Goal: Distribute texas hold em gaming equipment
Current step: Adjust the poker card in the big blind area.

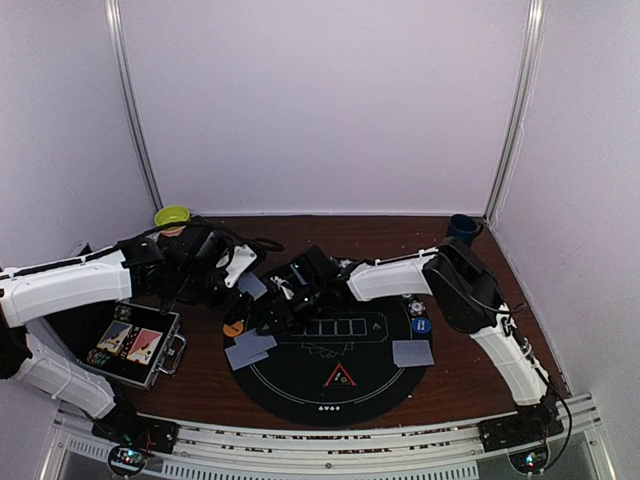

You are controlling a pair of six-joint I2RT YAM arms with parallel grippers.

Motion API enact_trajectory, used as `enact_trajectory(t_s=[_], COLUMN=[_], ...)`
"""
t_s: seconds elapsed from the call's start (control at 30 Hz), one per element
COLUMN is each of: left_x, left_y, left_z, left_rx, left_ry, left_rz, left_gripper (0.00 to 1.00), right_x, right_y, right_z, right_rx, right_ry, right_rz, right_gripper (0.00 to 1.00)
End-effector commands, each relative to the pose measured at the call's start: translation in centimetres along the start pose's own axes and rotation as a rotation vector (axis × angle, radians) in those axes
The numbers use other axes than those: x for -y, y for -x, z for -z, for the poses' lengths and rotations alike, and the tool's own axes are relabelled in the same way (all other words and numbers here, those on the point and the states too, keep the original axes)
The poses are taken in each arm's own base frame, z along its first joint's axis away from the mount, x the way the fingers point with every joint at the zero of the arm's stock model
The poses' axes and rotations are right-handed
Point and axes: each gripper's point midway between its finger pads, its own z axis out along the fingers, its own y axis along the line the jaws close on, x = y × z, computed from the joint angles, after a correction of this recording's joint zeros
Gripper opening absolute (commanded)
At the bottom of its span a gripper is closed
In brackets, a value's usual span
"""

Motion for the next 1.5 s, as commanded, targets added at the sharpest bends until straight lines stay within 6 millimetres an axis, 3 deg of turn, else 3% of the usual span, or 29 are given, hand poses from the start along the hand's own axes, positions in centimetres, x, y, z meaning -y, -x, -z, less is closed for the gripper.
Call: enact_trajectory(t_s=[0.0,0.27,0.7,1.0,1.23,1.47], left_x=[-0.4,-0.4,-0.4,-0.4,-0.4,-0.5], left_y=[1.2,1.3,1.3,1.3,1.3,1.3], left_z=[0.3,0.4,0.4,0.6,0.7,0.7], left_rx=[0.050,0.052,0.053,0.060,0.062,0.064], left_ry=[0.010,0.010,0.008,0.010,0.009,0.013], left_rz=[0.008,0.007,0.011,0.009,0.011,0.014], left_gripper=[0.64,0.64,0.65,0.64,0.64,0.64], right_x=[-1.8,-2.1,-2.3,-1.6,-1.7,-1.7], right_y=[-1.0,-1.9,-1.4,0.0,0.0,-1.0], right_z=[-0.3,-1.2,-1.2,0.8,1.5,0.1], right_rx=[-0.029,-0.053,-0.043,0.005,0.012,-0.027], right_ry=[0.006,-0.003,-0.100,-0.265,-0.296,-0.272], right_rz=[0.028,0.044,0.136,0.211,0.235,0.236], right_gripper=[0.42,0.43,0.51,0.56,0.59,0.60])
